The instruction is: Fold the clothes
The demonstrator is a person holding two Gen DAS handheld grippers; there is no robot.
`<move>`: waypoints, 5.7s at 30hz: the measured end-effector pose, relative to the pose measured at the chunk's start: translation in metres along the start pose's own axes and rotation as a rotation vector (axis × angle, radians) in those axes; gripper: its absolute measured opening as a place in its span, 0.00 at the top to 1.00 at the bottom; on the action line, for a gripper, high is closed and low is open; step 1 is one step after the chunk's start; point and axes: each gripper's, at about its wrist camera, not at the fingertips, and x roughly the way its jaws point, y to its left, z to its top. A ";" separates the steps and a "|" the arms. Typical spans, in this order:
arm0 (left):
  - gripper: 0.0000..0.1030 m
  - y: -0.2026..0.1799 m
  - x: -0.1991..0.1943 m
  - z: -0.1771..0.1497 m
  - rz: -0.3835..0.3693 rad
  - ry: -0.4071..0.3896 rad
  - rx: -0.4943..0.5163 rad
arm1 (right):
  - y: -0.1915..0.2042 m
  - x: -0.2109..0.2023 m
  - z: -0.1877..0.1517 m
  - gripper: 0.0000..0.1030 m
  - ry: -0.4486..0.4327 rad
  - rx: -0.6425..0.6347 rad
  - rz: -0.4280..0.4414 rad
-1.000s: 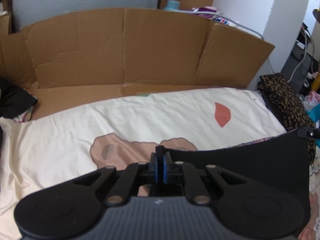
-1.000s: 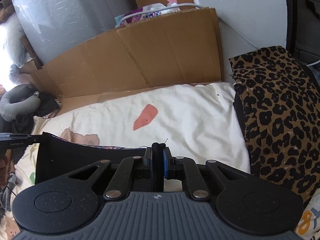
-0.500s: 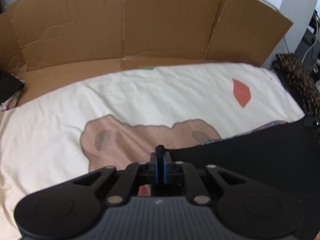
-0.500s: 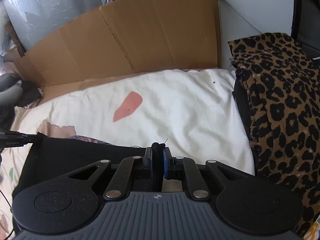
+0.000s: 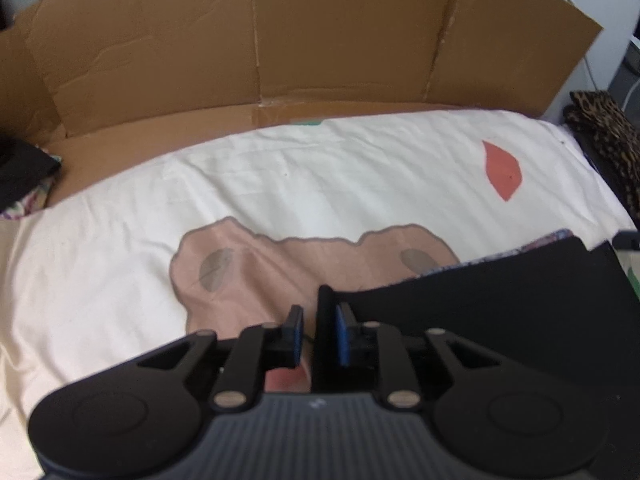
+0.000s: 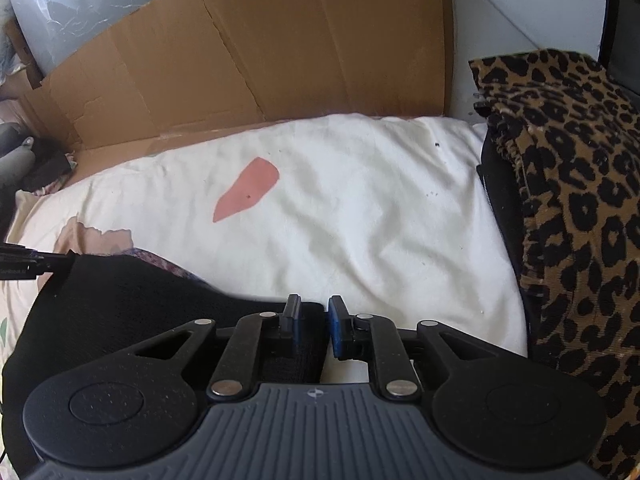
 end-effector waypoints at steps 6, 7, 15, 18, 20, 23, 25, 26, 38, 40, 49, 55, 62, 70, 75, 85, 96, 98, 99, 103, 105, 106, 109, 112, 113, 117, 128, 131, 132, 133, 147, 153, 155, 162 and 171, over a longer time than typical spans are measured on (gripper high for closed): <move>0.82 -0.014 -0.029 0.000 0.003 -0.042 0.011 | 0.020 -0.021 0.005 0.82 -0.044 -0.058 0.011; 0.81 -0.018 -0.033 0.000 -0.002 -0.052 0.011 | 0.024 -0.024 0.006 0.80 -0.050 -0.067 0.020; 0.81 -0.061 -0.040 -0.010 -0.086 -0.075 0.100 | 0.072 -0.031 0.003 0.80 -0.057 -0.142 0.135; 0.81 -0.073 -0.035 -0.010 -0.113 -0.072 0.115 | 0.093 -0.027 0.000 0.80 -0.046 -0.187 0.168; 0.81 -0.079 -0.031 -0.010 -0.129 -0.069 0.122 | 0.105 -0.021 -0.003 0.80 -0.037 -0.212 0.183; 0.81 -0.082 -0.020 -0.009 -0.135 -0.055 0.124 | 0.119 -0.008 -0.006 0.79 -0.011 -0.244 0.193; 0.81 -0.082 -0.012 -0.007 -0.134 -0.045 0.126 | 0.123 -0.001 -0.008 0.80 0.000 -0.257 0.180; 0.81 -0.081 -0.009 -0.007 -0.134 -0.041 0.126 | 0.123 0.002 -0.008 0.80 0.003 -0.258 0.177; 0.80 -0.066 0.008 -0.004 -0.169 -0.006 0.081 | 0.120 0.032 -0.005 0.74 0.048 -0.305 0.180; 0.80 -0.064 0.001 -0.002 -0.171 -0.007 0.069 | 0.117 0.031 -0.003 0.74 0.058 -0.274 0.186; 0.81 -0.041 -0.056 -0.011 -0.161 -0.061 0.029 | 0.091 -0.028 0.003 0.73 0.005 -0.197 0.229; 0.81 -0.038 -0.090 -0.037 -0.167 -0.050 0.045 | 0.077 -0.066 -0.019 0.73 -0.007 -0.189 0.224; 0.80 -0.049 -0.111 -0.079 -0.207 0.029 0.082 | 0.084 -0.095 -0.060 0.73 0.040 -0.261 0.241; 0.80 -0.063 -0.109 -0.118 -0.233 0.133 0.106 | 0.093 -0.104 -0.104 0.73 0.122 -0.313 0.251; 0.80 -0.061 -0.096 -0.131 -0.193 0.202 0.116 | 0.095 -0.096 -0.127 0.73 0.226 -0.350 0.207; 0.81 -0.039 -0.096 -0.143 -0.120 0.239 0.085 | 0.061 -0.103 -0.142 0.74 0.302 -0.316 0.099; 0.73 -0.017 -0.119 -0.139 -0.111 0.228 0.013 | 0.035 -0.117 -0.135 0.71 0.304 -0.028 0.169; 0.72 -0.012 -0.119 -0.141 -0.118 0.235 -0.005 | 0.029 -0.115 -0.138 0.71 0.315 0.029 0.178; 0.72 -0.010 -0.119 -0.143 -0.124 0.240 -0.016 | 0.027 -0.113 -0.140 0.71 0.322 0.057 0.181; 0.72 -0.005 -0.116 -0.148 -0.142 0.252 -0.037 | 0.013 -0.106 -0.147 0.70 0.340 0.160 0.173; 0.72 -0.004 -0.114 -0.149 -0.152 0.253 -0.041 | 0.006 -0.102 -0.150 0.65 0.349 0.219 0.180; 0.72 -0.003 -0.113 -0.150 -0.158 0.253 -0.046 | 0.002 -0.100 -0.152 0.63 0.353 0.253 0.189; 0.71 -0.001 -0.110 -0.150 -0.174 0.255 -0.064 | -0.008 -0.093 -0.159 0.60 0.370 0.370 0.218; 0.70 0.003 -0.105 -0.150 -0.184 0.259 -0.076 | -0.015 -0.088 -0.166 0.60 0.386 0.472 0.242; 0.69 0.004 -0.103 -0.150 -0.186 0.264 -0.081 | -0.017 -0.087 -0.167 0.60 0.387 0.489 0.246; 0.66 0.011 -0.097 -0.154 -0.188 0.288 -0.110 | -0.019 -0.081 -0.173 0.60 0.382 0.557 0.262; 0.68 0.025 -0.097 -0.155 -0.212 0.294 -0.147 | -0.027 -0.084 -0.174 0.71 0.308 0.661 0.316; 0.68 0.028 -0.097 -0.155 -0.219 0.294 -0.153 | -0.029 -0.079 -0.182 0.70 0.322 0.707 0.335; 0.68 0.028 -0.097 -0.154 -0.223 0.292 -0.153 | -0.030 -0.076 -0.185 0.69 0.330 0.721 0.346; 0.68 0.029 -0.097 -0.154 -0.226 0.289 -0.154 | -0.029 -0.074 -0.187 0.68 0.329 0.731 0.356; 0.89 0.050 -0.094 -0.158 -0.311 0.272 -0.259 | -0.024 -0.082 -0.174 0.90 0.237 0.688 0.397; 0.93 0.034 -0.106 -0.175 -0.307 0.291 -0.262 | -0.022 -0.092 -0.160 0.91 0.214 0.637 0.376; 0.93 0.002 -0.101 -0.184 -0.308 0.300 -0.252 | -0.024 -0.093 -0.157 0.91 0.210 0.628 0.369; 0.94 -0.022 -0.089 -0.177 -0.321 0.356 -0.271 | -0.030 -0.098 -0.141 0.91 0.189 0.601 0.336; 0.95 -0.060 -0.080 -0.178 -0.348 0.417 -0.240 | -0.042 -0.098 -0.121 0.91 0.147 0.560 0.284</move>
